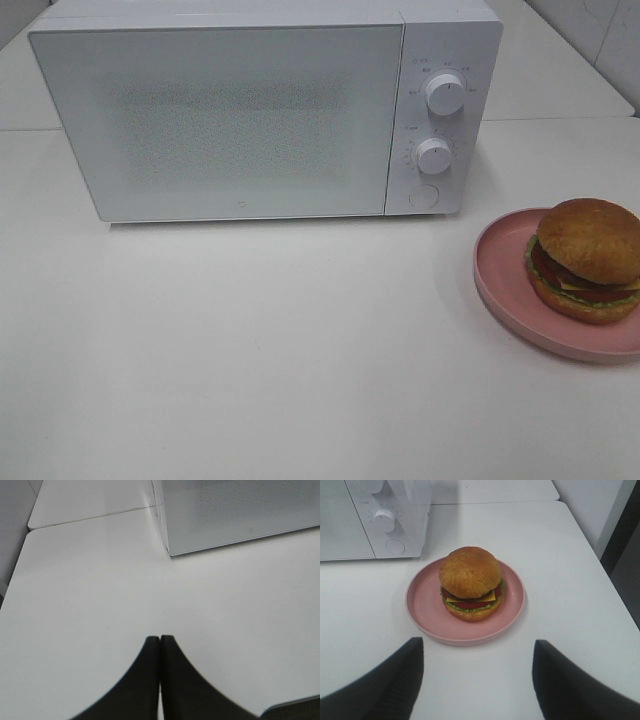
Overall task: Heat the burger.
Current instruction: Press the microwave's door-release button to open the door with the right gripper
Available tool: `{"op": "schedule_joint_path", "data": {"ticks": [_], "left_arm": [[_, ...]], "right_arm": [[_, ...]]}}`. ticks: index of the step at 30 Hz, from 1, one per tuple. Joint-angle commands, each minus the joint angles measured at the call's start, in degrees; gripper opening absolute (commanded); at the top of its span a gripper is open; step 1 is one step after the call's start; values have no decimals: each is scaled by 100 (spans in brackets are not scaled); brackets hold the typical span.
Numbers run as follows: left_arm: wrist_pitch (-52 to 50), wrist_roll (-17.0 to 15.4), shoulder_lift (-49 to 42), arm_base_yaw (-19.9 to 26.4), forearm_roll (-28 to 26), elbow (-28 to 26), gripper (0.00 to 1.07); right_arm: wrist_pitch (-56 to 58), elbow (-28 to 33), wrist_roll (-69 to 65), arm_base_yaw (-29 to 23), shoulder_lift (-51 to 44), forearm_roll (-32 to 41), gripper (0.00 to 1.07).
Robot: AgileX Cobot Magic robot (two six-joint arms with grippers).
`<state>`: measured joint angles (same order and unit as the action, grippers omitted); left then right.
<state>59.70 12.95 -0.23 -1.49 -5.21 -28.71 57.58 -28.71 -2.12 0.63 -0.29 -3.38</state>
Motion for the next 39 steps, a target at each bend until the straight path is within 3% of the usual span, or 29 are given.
{"op": "schedule_joint_path", "data": {"ticks": [1,39], "left_arm": [[-29,-23,-138,29,0,17,0],[-29,-23,-138,29,0,17,0]], "right_arm": [[0,0,-6,11,-149,-11,60],[0,0,-6,11,-149,-11,60]]}}
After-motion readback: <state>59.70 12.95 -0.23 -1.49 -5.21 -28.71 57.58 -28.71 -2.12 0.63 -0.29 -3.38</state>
